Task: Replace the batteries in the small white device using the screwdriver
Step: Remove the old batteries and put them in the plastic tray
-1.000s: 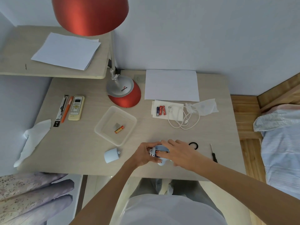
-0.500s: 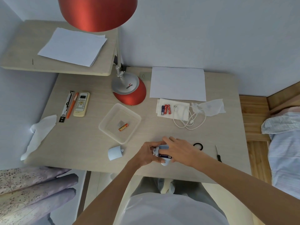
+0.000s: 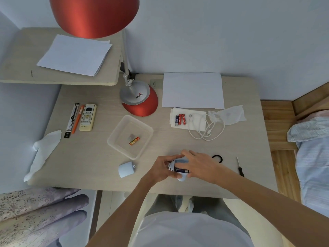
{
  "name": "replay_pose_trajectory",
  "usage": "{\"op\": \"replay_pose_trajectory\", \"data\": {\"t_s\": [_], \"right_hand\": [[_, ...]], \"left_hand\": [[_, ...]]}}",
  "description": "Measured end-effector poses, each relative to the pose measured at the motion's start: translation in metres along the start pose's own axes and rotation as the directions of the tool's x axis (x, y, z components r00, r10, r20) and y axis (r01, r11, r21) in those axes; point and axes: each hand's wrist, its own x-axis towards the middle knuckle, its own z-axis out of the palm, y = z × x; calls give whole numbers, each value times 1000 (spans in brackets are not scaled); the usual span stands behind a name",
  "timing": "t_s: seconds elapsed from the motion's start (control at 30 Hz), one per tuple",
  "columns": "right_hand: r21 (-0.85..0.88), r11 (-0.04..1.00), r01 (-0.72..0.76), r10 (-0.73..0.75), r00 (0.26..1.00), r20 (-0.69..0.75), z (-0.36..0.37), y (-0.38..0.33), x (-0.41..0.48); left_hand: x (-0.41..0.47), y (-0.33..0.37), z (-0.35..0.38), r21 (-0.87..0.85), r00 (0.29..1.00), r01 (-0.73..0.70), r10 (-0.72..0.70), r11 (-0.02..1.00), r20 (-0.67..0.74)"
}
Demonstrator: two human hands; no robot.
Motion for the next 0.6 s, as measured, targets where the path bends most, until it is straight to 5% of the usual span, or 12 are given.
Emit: {"op": "replay_pose_trajectory", "data": {"t_s": [0.1,0.27,0.6], "right_hand": [[234,962,-137,166,980,-108,8,-1,-13],[517,793,-324,428,899,-92,22,-6,-18],[623,686,-375,544,834,-97,33,-28,7]], "left_hand": [[-1,0,-1,-34,1000,8,-8,999,4],[-1,3,0,-32,999,33,-33,999,7],[-4,7,0,-45,999,36,-35,998,13]]}}
